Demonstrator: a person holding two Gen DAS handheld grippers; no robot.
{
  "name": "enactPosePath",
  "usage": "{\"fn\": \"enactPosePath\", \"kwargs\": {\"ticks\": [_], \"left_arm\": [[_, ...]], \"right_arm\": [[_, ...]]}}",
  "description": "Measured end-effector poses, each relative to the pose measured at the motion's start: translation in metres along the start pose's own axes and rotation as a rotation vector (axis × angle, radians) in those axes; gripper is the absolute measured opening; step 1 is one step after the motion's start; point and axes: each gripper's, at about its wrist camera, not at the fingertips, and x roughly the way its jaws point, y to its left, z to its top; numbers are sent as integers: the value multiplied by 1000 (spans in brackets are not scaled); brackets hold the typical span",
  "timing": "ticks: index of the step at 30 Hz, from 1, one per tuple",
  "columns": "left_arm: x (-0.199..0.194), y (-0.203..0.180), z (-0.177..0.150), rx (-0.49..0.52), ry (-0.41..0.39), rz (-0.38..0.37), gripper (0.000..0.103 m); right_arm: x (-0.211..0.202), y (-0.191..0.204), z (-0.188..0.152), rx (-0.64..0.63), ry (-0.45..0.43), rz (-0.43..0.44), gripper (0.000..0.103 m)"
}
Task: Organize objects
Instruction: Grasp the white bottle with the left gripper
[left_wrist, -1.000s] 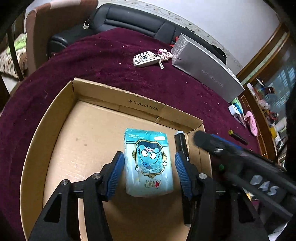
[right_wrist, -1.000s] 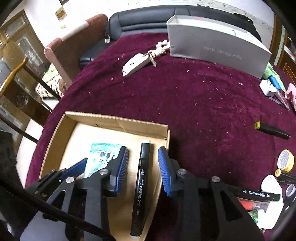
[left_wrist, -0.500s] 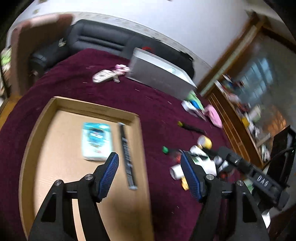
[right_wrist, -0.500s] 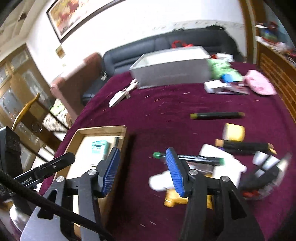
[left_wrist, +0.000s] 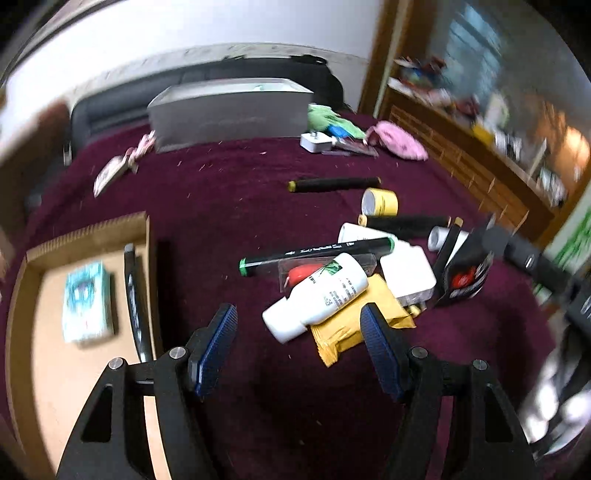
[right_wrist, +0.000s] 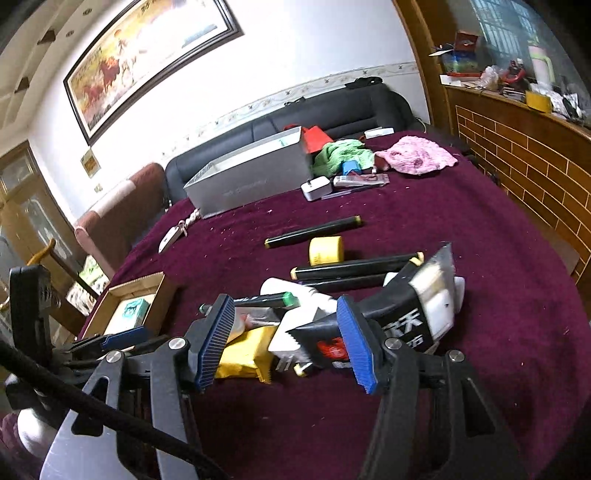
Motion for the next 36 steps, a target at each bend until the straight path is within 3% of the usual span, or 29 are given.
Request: {"fn": "enactPosePath", "kwargs": {"ticks": [8,11,14,16,23,28,36], "left_arm": [[37,-18,2,142,61,22,63],[44,-19,10,141,57,1,63],[49,-20,16,114,80,-50,51],[48,-21,16,108,88,-55,51],[9,-14,-2,77,93,-89,49],[-4,-17,-18,136,68,-33,48],[21,-27,-17,139,17,12,48]], "right_arm": [[2,-23,-7,12,-33,26,57],[6,-26,-11,19,-22,43,57],[5,-24,-12,8,-29,45,57],[4,-24,-14,4,-31,40,57],[3,-26,-15,4,-39,34,58],[3,-25,-15,2,-41,31,59],[1,-25,-16,-10,-51,10,60]]}}
